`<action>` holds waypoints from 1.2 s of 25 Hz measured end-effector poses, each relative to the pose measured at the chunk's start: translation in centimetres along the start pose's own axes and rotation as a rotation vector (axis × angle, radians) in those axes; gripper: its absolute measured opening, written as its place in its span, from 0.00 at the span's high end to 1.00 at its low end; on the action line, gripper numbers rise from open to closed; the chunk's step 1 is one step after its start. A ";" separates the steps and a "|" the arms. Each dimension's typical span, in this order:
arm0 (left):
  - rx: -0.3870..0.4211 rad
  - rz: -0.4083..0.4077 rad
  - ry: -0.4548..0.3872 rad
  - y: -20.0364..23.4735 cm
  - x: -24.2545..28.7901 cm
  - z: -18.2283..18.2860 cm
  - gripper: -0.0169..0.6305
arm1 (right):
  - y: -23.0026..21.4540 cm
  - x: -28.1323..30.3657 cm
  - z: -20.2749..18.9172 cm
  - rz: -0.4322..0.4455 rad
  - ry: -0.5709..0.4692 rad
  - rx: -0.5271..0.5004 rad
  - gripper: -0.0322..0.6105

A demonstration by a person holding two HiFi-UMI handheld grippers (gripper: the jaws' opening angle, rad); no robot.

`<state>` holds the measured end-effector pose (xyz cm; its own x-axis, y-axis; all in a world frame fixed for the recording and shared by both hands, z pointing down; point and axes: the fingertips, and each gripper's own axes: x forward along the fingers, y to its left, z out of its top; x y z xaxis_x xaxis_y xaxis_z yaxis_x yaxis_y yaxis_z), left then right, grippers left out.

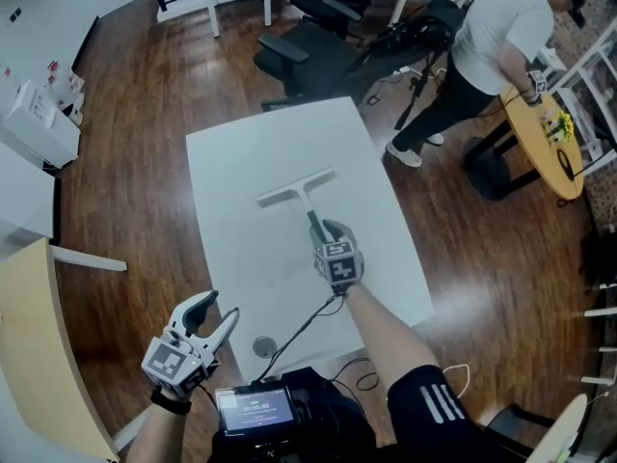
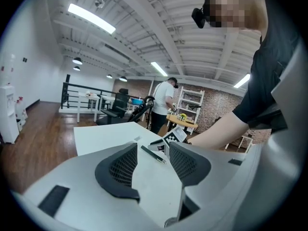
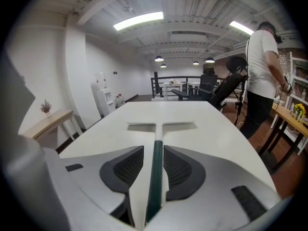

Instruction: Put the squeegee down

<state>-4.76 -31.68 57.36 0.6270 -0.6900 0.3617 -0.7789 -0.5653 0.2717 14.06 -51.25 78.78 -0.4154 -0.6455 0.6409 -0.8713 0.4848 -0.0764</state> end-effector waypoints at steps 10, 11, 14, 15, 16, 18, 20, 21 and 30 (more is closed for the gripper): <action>0.060 -0.018 -0.089 -3.2 -8.1 2.1 0.64 | 8.7 -17.3 9.6 0.163 -0.346 0.018 0.71; 0.068 -0.024 -0.097 -3.7 -9.3 2.1 0.64 | 9.8 -19.7 10.1 0.167 -0.378 0.012 0.71; 0.096 -0.044 -0.130 -5.2 -13.4 1.7 0.64 | 13.3 -26.7 10.5 0.158 -0.463 0.025 0.71; 0.107 -0.052 -0.141 -5.8 -15.0 1.4 0.64 | 14.6 -29.1 10.3 0.153 -0.487 0.033 0.71; 0.116 -0.061 -0.149 -6.6 -16.7 1.0 0.64 | 15.9 -31.4 9.8 0.146 -0.510 0.042 0.71; 0.136 -0.082 -0.150 -8.3 -20.4 0.0 0.64 | 18.8 -35.9 8.8 0.127 -0.558 0.060 0.72; 0.168 -0.107 -0.149 -10.0 -24.1 -0.9 0.64 | 21.6 -40.3 7.9 0.102 -0.606 0.069 0.72; 0.184 -0.118 -0.153 -10.7 -25.9 -1.3 0.64 | 23.1 -42.4 7.5 0.093 -0.626 0.069 0.72; 0.180 -0.145 -0.204 -16.0 -37.0 -5.0 0.64 | 34.9 -54.5 1.5 0.103 -0.689 0.046 0.73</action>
<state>-15.59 5.14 44.14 0.7360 -0.6625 0.1395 -0.6769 -0.7229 0.1384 5.95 0.00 40.05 -0.5545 -0.8322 -0.0005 -0.8224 0.5480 -0.1528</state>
